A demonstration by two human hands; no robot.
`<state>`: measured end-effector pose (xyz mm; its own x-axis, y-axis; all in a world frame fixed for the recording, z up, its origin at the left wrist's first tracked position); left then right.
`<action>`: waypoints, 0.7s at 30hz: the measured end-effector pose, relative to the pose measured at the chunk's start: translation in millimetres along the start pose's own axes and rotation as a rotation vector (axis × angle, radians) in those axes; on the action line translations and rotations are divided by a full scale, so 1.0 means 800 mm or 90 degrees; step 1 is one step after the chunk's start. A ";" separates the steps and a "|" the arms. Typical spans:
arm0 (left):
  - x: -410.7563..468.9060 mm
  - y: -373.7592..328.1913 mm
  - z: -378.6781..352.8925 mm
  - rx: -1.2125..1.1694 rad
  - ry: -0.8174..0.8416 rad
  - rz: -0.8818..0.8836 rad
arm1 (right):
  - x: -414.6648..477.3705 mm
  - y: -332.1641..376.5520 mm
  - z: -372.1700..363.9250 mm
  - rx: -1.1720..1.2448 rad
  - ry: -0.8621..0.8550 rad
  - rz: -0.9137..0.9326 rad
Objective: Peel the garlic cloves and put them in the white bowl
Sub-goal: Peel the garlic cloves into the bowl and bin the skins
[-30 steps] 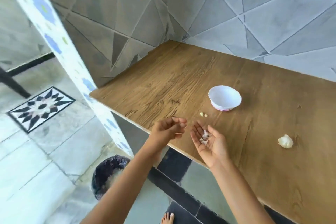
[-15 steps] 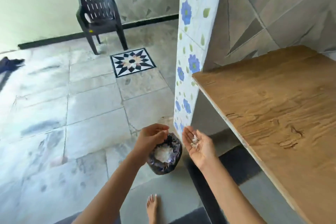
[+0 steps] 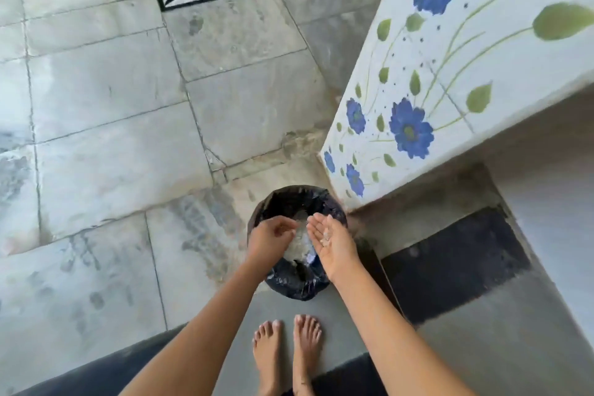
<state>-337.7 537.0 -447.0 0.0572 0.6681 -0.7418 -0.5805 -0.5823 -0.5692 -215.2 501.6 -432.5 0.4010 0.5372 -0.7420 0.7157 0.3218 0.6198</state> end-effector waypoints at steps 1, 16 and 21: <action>0.034 0.017 -0.015 0.016 -0.002 0.001 | 0.032 -0.019 0.004 -0.032 0.005 -0.011; 0.132 0.095 -0.128 0.021 0.101 -0.219 | 0.176 -0.108 0.057 -0.085 0.017 -0.123; 0.193 0.108 -0.126 0.172 -0.046 -0.040 | 0.179 -0.103 0.071 -0.099 -0.012 -0.109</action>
<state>-297.5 543.2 -646.4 0.0475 0.7353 -0.6760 -0.7740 -0.4007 -0.4903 -184.0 507.9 -604.5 0.2931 0.4509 -0.8431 0.6774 0.5244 0.5159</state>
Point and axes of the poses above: each hand's wrist, its own x-axis towards the middle knuckle, its own z-axis out of the back of the hand, y = z × x, the point moved 1 cm from there along x, towards the middle knuckle, and after that the axes turned 14 degrees about z, right-handed, at the moved point
